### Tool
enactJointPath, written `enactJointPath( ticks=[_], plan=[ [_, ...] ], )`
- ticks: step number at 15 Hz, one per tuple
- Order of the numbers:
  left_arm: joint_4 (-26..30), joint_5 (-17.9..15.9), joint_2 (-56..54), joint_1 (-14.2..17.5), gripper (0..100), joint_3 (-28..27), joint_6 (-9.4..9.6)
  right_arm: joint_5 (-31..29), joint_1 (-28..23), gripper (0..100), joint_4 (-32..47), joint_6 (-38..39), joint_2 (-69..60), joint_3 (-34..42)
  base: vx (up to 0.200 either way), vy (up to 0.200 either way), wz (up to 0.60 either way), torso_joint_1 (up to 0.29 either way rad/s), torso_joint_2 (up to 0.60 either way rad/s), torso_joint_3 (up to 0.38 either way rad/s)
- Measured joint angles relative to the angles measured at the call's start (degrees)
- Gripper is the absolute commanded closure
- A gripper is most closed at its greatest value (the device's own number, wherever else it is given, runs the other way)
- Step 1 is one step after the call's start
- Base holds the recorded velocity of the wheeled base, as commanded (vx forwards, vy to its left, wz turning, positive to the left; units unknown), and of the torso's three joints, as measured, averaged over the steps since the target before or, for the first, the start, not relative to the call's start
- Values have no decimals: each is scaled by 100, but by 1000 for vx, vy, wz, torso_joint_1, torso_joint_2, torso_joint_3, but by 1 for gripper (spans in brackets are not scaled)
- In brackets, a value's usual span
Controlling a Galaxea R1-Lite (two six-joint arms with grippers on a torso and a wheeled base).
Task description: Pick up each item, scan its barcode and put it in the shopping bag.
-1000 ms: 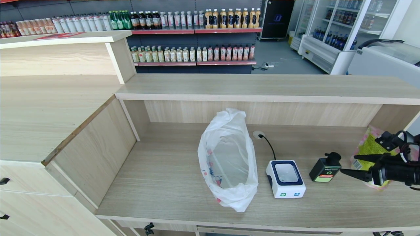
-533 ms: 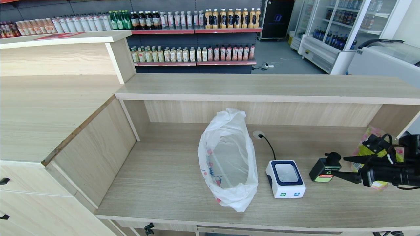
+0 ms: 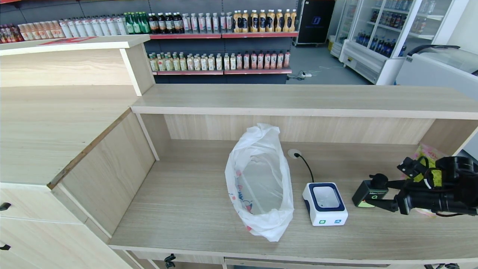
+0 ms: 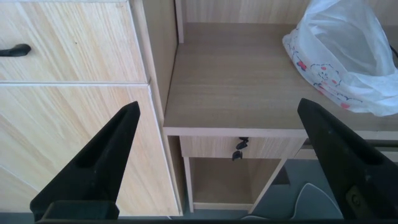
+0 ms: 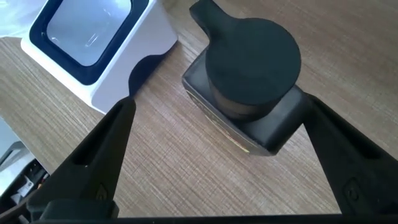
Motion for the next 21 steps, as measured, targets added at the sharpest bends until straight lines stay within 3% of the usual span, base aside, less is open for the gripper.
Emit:
enactJointPath(
  ticks=[4,5,14,19,21],
  plan=[
    [0,-2,0,0,0,0,0,0,87,0,-134,0,150,-37,0,0,0,0,0,0],
    [0,-2,0,0,0,0,0,0,102,100,-155,0,174,-26,0,0,0,0,0,0],
    [0,0,0,0,0,0,0,-284,12,100,-104,-34,-79,88,0,0,0,0,0,0],
    [0,-2,0,0,0,0,-2,-235,56,100,794,-96,-1841,347,0,0,0,0,0,0],
    [0,0,0,0,0,0,-2,-297,161,100,1465,-803,-2995,451,0,0,0,0,0,0]
  ],
)
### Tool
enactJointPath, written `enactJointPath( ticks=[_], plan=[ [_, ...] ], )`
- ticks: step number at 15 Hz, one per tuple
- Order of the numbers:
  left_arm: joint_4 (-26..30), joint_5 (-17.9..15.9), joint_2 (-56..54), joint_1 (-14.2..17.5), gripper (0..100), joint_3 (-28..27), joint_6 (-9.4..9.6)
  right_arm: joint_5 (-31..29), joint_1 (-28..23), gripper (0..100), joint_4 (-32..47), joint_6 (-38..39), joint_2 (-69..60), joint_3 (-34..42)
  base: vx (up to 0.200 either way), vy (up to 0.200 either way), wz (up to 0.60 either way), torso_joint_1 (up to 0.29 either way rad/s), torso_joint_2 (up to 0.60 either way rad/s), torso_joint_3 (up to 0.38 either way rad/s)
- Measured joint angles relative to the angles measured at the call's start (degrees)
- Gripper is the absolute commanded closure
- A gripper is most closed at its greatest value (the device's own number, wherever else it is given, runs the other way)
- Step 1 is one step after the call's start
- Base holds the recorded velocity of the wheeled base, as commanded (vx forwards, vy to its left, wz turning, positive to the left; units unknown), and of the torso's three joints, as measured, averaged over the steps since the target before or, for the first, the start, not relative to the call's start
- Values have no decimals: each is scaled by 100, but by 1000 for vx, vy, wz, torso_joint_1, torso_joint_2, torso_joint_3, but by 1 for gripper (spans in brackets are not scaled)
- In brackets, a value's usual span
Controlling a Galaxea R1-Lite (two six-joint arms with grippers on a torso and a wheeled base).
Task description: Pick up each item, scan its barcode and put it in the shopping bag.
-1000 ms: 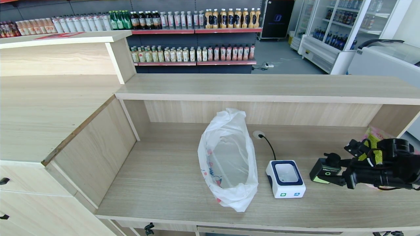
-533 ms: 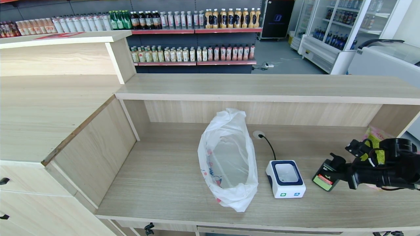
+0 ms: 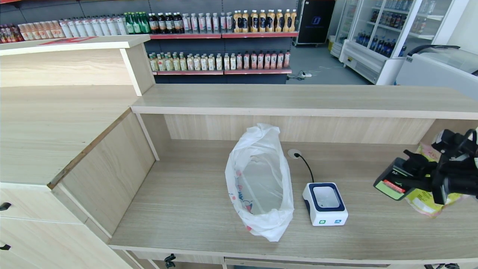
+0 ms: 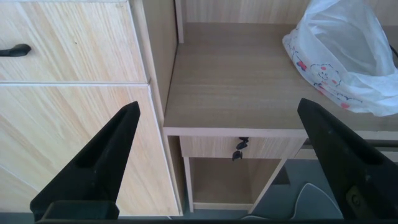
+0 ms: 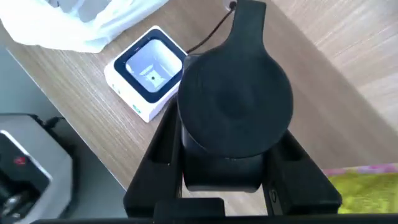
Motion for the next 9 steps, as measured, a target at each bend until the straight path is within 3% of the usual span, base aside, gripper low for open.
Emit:
enactJointPath(
  ticks=[4,7,9],
  plan=[
    [0,0,0,0,0,0,2,268,212,100,1359,-3123,-1930,106,0,0,0,0,0,0],
    [0,0,0,0,0,0,2,330,523,100,1614,-5588,-2658,-62,0,0,0,0,0,0],
    [0,0,0,0,0,0,2,16,661,100,1636,-6678,-2889,-243,0,0,0,0,0,0]
  ],
)
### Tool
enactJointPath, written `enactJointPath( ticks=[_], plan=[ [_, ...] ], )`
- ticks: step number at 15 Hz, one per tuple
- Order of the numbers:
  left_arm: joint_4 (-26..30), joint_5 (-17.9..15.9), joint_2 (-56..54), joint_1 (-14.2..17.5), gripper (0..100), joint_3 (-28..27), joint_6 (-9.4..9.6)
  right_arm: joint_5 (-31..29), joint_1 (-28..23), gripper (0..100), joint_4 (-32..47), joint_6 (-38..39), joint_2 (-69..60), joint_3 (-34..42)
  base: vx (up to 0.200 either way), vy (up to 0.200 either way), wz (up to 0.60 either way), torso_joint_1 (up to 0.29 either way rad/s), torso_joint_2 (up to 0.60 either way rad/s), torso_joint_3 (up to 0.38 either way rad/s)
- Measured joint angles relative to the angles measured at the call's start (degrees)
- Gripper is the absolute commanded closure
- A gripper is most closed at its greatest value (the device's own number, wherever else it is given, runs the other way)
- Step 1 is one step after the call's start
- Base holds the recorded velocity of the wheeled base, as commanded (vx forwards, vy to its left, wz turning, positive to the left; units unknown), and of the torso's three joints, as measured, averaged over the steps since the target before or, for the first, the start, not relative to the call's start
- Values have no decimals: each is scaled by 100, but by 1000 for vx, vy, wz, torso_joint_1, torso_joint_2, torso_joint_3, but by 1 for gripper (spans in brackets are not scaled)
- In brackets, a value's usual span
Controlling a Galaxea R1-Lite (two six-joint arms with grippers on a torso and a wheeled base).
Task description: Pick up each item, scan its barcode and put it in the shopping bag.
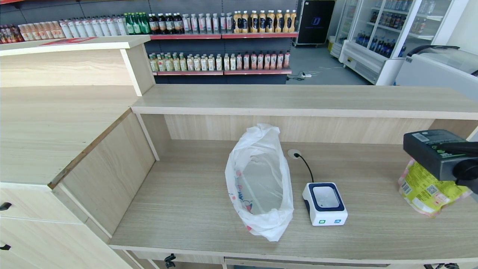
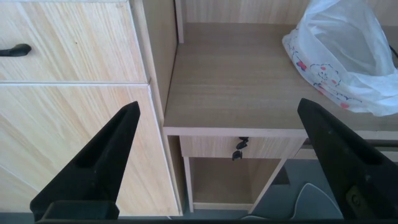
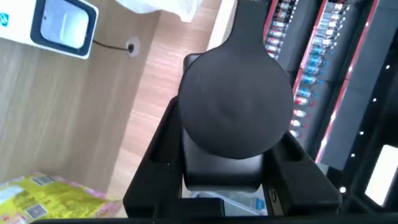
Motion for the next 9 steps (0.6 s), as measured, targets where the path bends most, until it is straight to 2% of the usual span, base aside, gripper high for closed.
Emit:
enactJointPath(
  ticks=[2,5,9],
  plan=[
    [0,-2,0,0,0,0,-2,-383,216,100,-83,-583,-111,52,0,0,0,0,0,0],
    [0,0,0,0,0,0,0,-841,778,100,-985,-975,-190,213,0,0,0,0,0,0],
    [0,0,0,0,0,0,0,-1914,2326,100,-1877,-1022,-149,367,0,0,0,0,0,0]
  ],
)
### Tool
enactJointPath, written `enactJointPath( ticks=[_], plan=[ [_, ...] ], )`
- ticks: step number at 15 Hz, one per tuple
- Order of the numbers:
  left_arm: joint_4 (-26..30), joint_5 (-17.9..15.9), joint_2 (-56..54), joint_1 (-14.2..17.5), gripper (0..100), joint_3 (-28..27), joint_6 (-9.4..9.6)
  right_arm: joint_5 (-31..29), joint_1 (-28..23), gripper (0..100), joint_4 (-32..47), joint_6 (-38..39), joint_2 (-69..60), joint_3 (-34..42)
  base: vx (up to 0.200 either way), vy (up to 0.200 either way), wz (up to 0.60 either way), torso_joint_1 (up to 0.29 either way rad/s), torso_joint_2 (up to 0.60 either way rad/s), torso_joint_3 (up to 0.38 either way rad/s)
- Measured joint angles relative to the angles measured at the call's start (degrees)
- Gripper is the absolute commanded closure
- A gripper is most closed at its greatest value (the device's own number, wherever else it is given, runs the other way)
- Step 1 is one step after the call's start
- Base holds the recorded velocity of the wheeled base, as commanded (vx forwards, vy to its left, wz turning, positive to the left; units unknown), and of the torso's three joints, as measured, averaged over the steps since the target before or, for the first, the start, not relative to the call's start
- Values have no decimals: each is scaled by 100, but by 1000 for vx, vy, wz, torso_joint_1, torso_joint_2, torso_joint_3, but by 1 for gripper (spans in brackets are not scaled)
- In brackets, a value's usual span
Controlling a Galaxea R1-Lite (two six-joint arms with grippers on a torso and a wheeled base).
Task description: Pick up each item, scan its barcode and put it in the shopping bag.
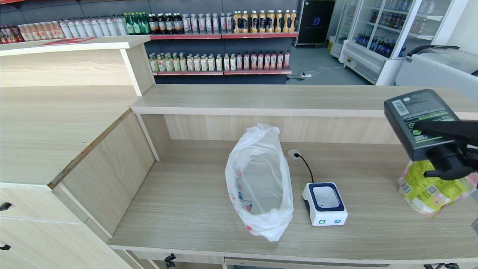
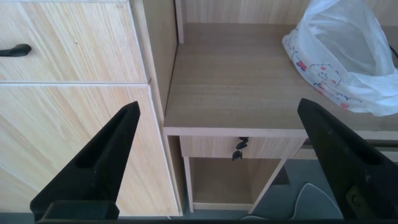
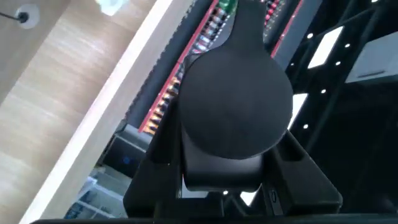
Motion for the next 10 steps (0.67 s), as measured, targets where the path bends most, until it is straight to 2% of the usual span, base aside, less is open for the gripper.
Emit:
enactJointPath(
  ticks=[4,6,8,10],
  plan=[
    [0,0,0,0,0,0,0,-295,1899,100,-1554,-76,532,130,0,0,0,0,0,0],
    [0,0,0,0,0,0,0,-328,2682,100,-2416,-106,968,152,0,0,0,0,0,0],
    [0,2,0,0,0,0,0,-344,3084,100,-2776,-117,1279,207,0,0,0,0,0,0],
    [0,2,0,2,0,0,0,-339,3209,100,-2800,-178,1401,312,0,0,0,0,0,0]
  ],
)
